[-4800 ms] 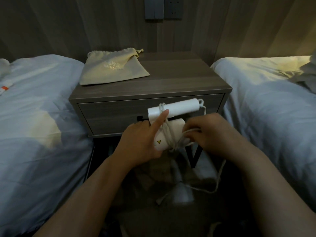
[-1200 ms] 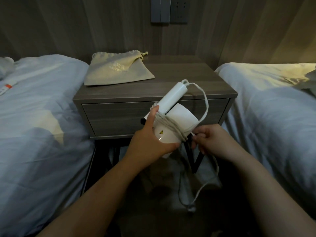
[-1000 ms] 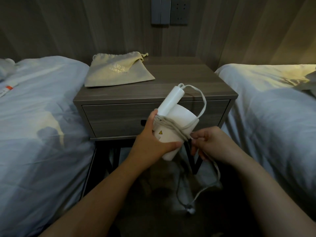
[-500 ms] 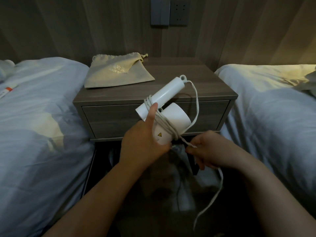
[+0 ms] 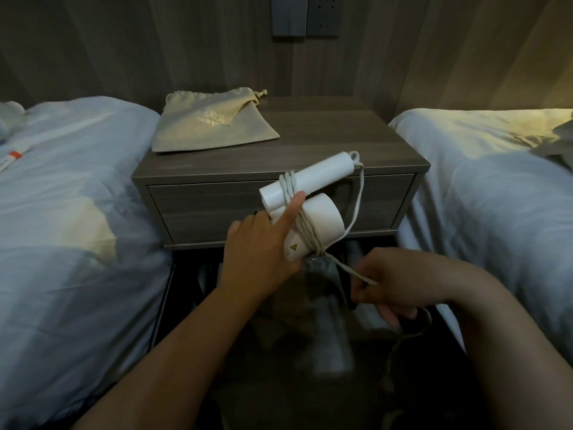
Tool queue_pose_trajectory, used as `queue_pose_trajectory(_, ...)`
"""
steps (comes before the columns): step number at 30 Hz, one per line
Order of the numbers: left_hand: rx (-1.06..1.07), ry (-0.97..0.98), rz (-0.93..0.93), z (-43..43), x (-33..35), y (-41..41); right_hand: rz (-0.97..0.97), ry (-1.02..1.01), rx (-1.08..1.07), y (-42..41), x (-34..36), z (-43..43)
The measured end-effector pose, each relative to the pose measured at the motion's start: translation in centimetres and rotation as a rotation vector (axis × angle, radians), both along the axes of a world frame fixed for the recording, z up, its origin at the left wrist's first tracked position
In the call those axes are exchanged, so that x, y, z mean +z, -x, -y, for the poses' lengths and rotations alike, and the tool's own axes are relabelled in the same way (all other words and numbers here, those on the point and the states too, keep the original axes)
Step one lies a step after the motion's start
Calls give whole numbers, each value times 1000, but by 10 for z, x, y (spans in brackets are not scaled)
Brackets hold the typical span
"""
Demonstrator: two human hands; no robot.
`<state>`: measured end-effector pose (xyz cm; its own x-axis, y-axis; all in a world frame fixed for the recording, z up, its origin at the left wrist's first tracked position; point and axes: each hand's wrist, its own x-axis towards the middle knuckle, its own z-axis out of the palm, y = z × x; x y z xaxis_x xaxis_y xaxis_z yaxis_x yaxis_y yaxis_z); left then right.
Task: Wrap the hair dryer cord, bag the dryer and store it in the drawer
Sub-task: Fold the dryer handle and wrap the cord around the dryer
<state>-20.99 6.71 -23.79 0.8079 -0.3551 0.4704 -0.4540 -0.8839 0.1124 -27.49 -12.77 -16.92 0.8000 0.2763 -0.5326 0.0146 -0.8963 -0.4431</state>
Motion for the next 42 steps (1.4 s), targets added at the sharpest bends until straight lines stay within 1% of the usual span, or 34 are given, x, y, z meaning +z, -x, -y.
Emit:
queue_pose_trajectory(3,-28,-36,-49,-3,0,-4,155,-16,56,2,6,-1)
queue_pose_trajectory(5,-90,-55,-63,-5,0,-7,362,-14,23,-1,7,0)
queue_pose_trajectory(8,-203,-92,-46,-6,-4,-8,684,-23,-59,-6,4,1)
queue_pose_trajectory(10,-261,-149,4,-6,-8,-8,832,-48,-163,-7,1,2)
queue_pose_trajectory(11,-291,-173,11,-5,-10,-8,875,-23,-229,-8,1,3)
queue_pose_trajectory(13,-345,-194,-13,-4,-11,-8,880,59,-311,-9,1,8)
queue_pose_trajectory(15,-374,-197,-15,-2,-9,-7,830,64,-349,-10,4,12)
queue_pose_trajectory(16,-381,-205,-9,-2,-9,-7,783,9,-360,-10,5,15)
queue_pose_trajectory(18,-396,-238,-11,-3,-11,-8,688,-179,-354,-10,7,21)
queue_pose_trajectory(20,-417,-270,-3,-4,-13,-9,646,-303,-284,-9,8,30)
queue_pose_trajectory(22,-439,-288,11,-3,-14,-6,654,-318,-259,-11,5,36)
queue_pose_trajectory(24,-458,-294,44,-1,-12,-4,690,-313,-325,-15,-3,37)
queue_pose_trajectory(26,-468,-295,79,0,-12,-1,758,-276,-408,-20,-10,32)
queue_pose_trajectory(29,-513,-310,38,5,-14,4,834,-158,-461,-24,-15,27)
queue_pose_trajectory(31,-535,-308,9,7,-17,7,840,-110,-474,-24,-16,26)
queue_pose_trajectory(37,-553,-287,58,8,-19,7,879,-12,-543,-23,-18,31)
queue_pose_trajectory(42,-590,-323,0,10,-24,10,813,118,-543,-25,-18,30)
